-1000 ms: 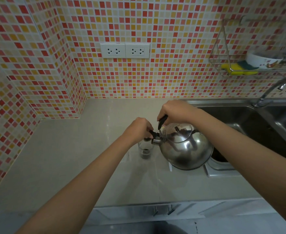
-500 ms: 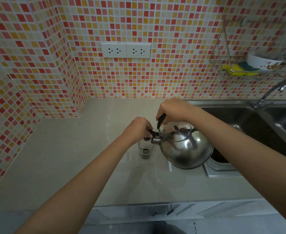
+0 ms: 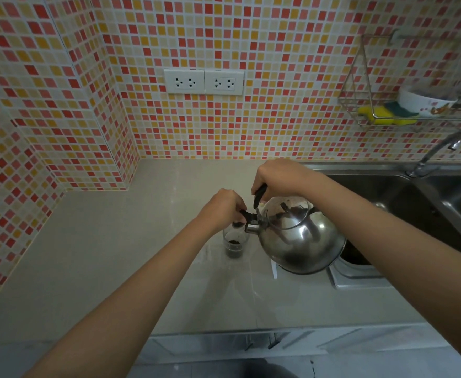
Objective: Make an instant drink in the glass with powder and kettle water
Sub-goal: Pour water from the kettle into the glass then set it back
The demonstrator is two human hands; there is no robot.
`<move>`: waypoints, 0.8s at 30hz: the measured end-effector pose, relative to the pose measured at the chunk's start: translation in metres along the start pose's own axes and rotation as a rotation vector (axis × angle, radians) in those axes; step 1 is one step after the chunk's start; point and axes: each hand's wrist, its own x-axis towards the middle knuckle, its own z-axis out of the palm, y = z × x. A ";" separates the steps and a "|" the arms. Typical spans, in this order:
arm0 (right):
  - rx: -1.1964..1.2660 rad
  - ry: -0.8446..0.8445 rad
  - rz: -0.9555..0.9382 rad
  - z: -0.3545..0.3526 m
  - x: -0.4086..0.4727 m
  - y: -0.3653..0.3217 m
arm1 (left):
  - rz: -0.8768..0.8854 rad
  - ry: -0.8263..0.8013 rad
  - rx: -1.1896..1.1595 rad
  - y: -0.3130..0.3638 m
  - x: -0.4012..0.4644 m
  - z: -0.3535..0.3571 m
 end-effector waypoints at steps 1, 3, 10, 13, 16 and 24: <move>-0.003 0.002 -0.002 0.000 0.000 0.000 | -0.004 -0.001 -0.003 0.000 0.000 0.000; -0.006 0.006 -0.008 -0.001 0.001 0.000 | -0.008 0.000 -0.009 0.000 -0.001 -0.001; -0.011 0.008 -0.013 -0.002 0.001 -0.001 | -0.014 0.003 -0.017 -0.001 -0.002 -0.002; -0.003 -0.007 -0.005 -0.002 0.001 -0.003 | -0.009 -0.001 -0.018 -0.002 -0.001 0.000; -0.005 -0.017 0.001 -0.003 0.002 -0.004 | -0.010 -0.003 -0.012 -0.003 -0.002 0.001; -0.023 -0.014 -0.012 -0.005 0.001 -0.004 | -0.017 0.000 -0.018 -0.002 -0.002 0.000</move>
